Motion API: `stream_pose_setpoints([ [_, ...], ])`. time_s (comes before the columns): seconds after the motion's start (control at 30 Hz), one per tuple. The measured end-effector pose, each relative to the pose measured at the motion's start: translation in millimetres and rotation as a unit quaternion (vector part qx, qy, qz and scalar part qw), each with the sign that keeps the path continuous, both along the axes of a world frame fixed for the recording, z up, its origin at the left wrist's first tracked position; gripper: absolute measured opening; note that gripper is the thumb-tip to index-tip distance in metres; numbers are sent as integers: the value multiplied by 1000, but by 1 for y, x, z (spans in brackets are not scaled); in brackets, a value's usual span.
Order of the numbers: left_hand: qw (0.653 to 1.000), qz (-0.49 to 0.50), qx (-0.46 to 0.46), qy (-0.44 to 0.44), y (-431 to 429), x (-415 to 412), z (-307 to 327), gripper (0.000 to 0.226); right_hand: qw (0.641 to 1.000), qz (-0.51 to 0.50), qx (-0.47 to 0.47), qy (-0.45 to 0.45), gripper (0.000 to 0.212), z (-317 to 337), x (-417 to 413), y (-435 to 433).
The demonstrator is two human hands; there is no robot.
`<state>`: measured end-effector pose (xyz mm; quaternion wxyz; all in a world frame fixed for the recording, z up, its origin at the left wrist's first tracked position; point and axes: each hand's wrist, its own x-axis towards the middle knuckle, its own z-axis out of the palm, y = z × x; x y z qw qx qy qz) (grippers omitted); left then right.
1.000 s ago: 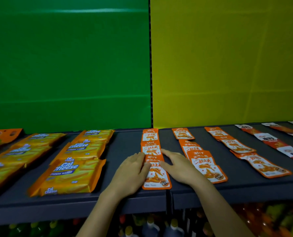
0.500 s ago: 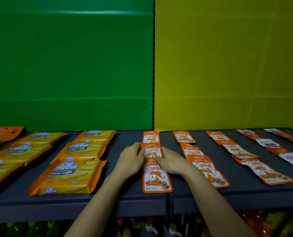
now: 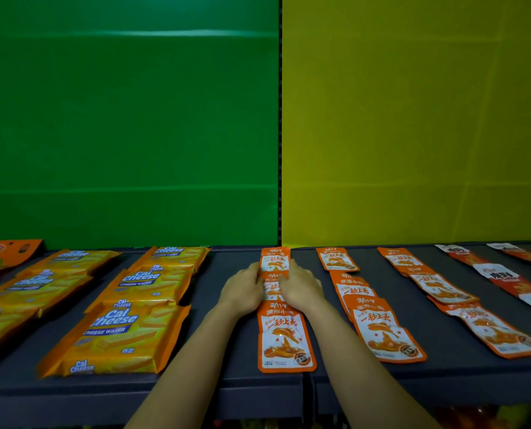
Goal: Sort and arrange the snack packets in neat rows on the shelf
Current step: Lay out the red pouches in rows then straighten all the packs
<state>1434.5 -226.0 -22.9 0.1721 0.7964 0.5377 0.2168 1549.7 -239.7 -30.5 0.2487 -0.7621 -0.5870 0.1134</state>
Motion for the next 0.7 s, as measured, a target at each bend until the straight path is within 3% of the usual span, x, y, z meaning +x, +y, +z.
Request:
stream_pose_setpoints([
  [0.33, 999, 16, 32, -40, 1, -1, -5, 40, 999, 13, 12, 42, 50, -1, 0, -1],
  [0.57, 965, 62, 181, -178, -25, -18, 17, 24, 992, 46, 84, 86, 45, 8, -3, -23],
  [0.7, 962, 48, 213, -163, -46, -58, 37, 19, 987, 93, 109, 76, 46, 24, -9, -47],
])
